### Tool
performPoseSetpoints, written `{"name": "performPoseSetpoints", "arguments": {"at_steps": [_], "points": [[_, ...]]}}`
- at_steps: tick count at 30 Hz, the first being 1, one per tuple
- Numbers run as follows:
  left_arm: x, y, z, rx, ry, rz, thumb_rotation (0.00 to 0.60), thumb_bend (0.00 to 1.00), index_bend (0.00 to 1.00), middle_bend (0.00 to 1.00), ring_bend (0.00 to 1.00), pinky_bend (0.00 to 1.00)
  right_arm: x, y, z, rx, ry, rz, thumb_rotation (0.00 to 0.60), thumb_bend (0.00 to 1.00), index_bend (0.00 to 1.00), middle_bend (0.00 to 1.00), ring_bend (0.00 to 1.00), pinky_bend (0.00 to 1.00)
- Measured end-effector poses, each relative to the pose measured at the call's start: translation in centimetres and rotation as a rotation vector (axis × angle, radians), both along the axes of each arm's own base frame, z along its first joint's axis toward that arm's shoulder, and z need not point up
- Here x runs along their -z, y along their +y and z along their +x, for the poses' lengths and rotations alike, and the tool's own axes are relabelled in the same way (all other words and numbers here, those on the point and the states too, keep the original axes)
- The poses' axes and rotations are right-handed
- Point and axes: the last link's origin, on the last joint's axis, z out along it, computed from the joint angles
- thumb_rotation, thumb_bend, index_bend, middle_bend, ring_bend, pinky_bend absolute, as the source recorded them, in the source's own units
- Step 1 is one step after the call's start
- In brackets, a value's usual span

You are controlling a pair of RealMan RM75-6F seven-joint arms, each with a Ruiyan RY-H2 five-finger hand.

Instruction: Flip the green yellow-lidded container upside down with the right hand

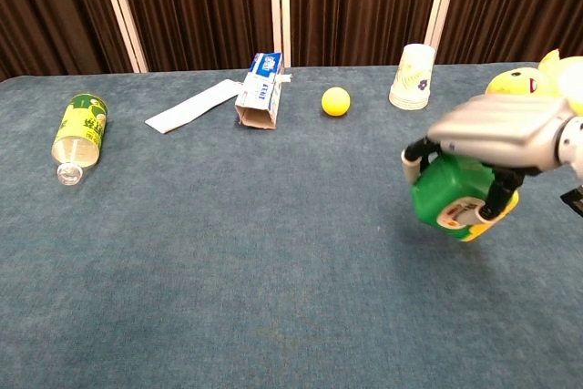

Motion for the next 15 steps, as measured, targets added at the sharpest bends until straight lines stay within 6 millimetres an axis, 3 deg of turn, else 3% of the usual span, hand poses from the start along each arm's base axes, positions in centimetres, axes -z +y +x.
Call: {"name": "performPoseSetpoints", "arguments": {"at_steps": [7, 15], "points": [[0.1, 0.1, 0.1, 0.002, -0.067, -0.059, 0.600, 0.00, 0.00, 0.00, 0.00, 0.00, -1.1, -0.4, -1.7, 0.175, -0.385, 0.072, 0.600, 0.50, 0.43, 0.52, 0.43, 0.60], [0.1, 0.2, 0.1, 0.011, -0.025, -0.029, 0.600, 0.00, 0.00, 0.00, 0.00, 0.00, -1.2, -0.2, -5.4, 0.225, -0.565, 0.070, 0.600, 0.49, 0.42, 0.50, 0.43, 0.49]]}}
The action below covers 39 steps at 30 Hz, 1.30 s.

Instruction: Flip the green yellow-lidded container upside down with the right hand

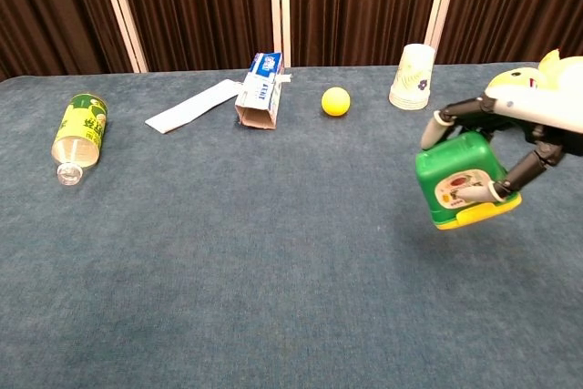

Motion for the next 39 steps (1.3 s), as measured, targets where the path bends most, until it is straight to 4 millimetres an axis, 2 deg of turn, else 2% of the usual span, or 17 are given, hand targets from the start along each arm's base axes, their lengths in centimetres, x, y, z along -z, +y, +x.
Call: {"name": "performPoseSetpoints", "arguments": {"at_steps": [5, 8, 11, 13, 15, 18, 25, 30, 34, 39], "points": [[0.0, -0.1, 0.2, 0.007, -0.002, 0.006, 0.600, 0.00, 0.00, 0.00, 0.00, 0.00, 0.9, 0.6, -1.8, 0.001, 0.001, -0.008, 0.600, 0.46, 0.37, 0.47, 0.42, 0.46], [0.0, -0.2, 0.2, 0.007, -0.002, 0.007, 0.600, 0.00, 0.00, 0.00, 0.00, 0.00, 1.4, 0.8, -2.6, 0.001, 0.013, -0.003, 0.600, 0.44, 0.33, 0.43, 0.38, 0.42], [0.0, -0.2, 0.2, 0.008, -0.001, 0.006, 0.600, 0.00, 0.00, 0.00, 0.00, 0.00, 1.7, 1.1, -3.2, 0.004, 0.017, 0.007, 0.600, 0.36, 0.20, 0.27, 0.23, 0.29], [0.0, -0.2, 0.2, 0.008, -0.001, 0.006, 0.600, 0.00, 0.00, 0.00, 0.00, 0.00, 1.7, 1.2, -3.4, 0.004, 0.021, 0.016, 0.600, 0.27, 0.07, 0.09, 0.07, 0.16], [0.0, -0.2, 0.3, 0.009, 0.000, 0.006, 0.600, 0.00, 0.00, 0.00, 0.00, 0.00, 1.6, 1.3, -3.6, 0.005, 0.024, 0.027, 0.600, 0.20, 0.01, 0.02, 0.01, 0.09], [0.0, -0.2, 0.3, 0.008, 0.000, 0.008, 0.600, 0.00, 0.00, 0.00, 0.00, 0.00, 1.0, 1.6, -4.1, 0.012, 0.016, 0.045, 0.600, 0.14, 0.00, 0.00, 0.00, 0.04], [-0.1, -0.2, 0.3, 0.011, -0.002, 0.009, 0.600, 0.00, 0.00, 0.00, 0.00, 0.00, -2.0, 2.6, -5.2, -0.028, 0.016, 0.016, 0.600, 0.13, 0.00, 0.00, 0.00, 0.00], [-0.3, -0.3, 0.4, 0.019, 0.013, 0.025, 0.600, 0.00, 0.00, 0.00, 0.00, 0.00, -5.1, 3.6, -5.3, -0.058, -0.002, -0.039, 0.600, 0.05, 0.00, 0.00, 0.00, 0.00], [-0.5, -0.5, 0.6, 0.027, 0.023, 0.046, 0.600, 0.00, 0.00, 0.00, 0.00, 0.00, -7.9, 4.6, -5.6, -0.054, 0.026, -0.124, 0.600, 0.00, 0.00, 0.00, 0.00, 0.00], [-0.9, -1.0, 0.8, 0.029, 0.041, 0.080, 0.600, 0.00, 0.00, 0.00, 0.00, 0.00, -10.6, 6.5, -5.6, 0.004, 0.084, -0.264, 0.600, 0.00, 0.00, 0.00, 0.00, 0.00]]}}
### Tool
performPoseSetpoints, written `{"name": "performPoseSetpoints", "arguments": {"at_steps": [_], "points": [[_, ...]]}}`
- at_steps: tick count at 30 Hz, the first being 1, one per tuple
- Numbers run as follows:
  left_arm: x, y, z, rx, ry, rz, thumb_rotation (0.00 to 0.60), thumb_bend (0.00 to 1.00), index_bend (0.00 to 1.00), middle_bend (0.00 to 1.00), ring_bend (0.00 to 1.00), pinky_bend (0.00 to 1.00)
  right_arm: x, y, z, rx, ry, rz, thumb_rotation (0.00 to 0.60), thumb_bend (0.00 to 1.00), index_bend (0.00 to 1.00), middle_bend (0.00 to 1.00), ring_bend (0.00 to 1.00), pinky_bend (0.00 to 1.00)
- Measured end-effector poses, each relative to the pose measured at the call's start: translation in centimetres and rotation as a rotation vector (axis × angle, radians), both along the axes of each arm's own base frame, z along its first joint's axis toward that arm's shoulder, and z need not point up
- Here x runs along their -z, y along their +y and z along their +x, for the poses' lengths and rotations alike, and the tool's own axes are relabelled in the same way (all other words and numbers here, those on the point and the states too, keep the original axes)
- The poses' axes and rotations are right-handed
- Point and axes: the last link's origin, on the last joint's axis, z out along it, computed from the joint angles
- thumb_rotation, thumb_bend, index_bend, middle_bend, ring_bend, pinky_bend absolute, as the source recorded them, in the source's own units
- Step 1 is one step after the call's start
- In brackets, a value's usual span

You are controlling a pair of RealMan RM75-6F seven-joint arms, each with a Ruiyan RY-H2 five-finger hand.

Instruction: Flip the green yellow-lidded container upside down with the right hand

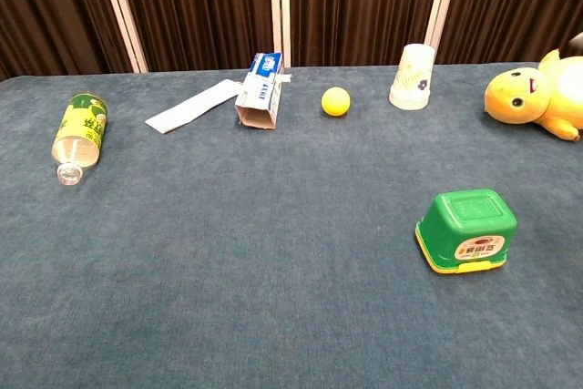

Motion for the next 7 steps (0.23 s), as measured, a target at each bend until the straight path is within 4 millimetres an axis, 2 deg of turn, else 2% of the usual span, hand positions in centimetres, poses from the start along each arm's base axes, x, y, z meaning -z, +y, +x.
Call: {"name": "performPoseSetpoints", "arguments": {"at_steps": [7], "points": [[-0.1, -0.6, 0.5, 0.016, 0.010, 0.026, 0.600, 0.00, 0.00, 0.00, 0.00, 0.00, -2.9, 3.6, -0.3, 0.124, 0.134, -0.225, 0.600, 0.00, 0.00, 0.00, 0.00, 0.00]]}}
